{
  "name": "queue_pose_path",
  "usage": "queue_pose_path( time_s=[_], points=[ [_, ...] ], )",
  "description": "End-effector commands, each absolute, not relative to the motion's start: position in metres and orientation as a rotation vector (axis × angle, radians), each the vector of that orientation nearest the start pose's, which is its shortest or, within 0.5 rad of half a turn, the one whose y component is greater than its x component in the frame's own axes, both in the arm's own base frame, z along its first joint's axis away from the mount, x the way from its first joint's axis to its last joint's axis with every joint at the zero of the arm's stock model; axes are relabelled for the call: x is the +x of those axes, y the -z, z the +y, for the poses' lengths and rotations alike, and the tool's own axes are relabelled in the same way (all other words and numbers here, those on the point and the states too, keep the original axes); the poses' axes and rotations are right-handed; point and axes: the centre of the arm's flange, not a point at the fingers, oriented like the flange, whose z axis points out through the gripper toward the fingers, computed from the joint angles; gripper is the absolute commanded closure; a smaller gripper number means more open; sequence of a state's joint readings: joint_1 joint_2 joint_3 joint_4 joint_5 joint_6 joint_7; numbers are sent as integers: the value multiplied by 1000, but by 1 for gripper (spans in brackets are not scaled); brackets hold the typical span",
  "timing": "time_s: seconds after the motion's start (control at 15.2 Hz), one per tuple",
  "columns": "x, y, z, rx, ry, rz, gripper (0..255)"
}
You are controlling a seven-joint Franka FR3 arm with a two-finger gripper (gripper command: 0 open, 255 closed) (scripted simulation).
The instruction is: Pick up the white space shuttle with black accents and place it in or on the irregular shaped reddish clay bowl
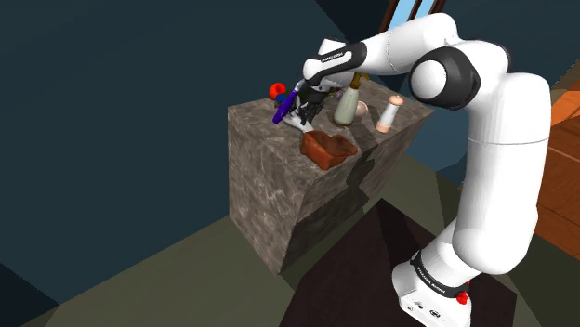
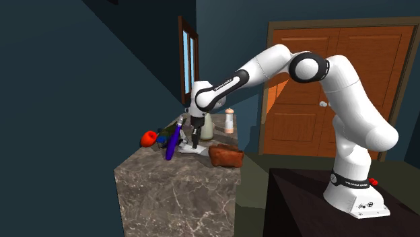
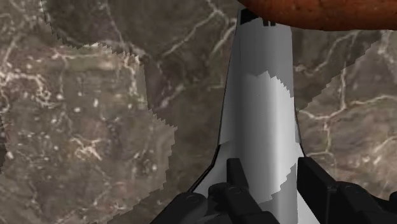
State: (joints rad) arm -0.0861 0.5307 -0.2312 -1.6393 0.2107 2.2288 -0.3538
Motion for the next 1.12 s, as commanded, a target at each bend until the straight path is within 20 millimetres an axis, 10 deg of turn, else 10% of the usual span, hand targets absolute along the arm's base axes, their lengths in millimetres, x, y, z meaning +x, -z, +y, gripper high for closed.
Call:
queue_pose_path(
  time_s=[0.0, 1.06],
  points=[
    [662, -333, -190, -3109, 142, 79, 255],
    [662, -418, -190, -3109, 142, 79, 255]
  ],
)
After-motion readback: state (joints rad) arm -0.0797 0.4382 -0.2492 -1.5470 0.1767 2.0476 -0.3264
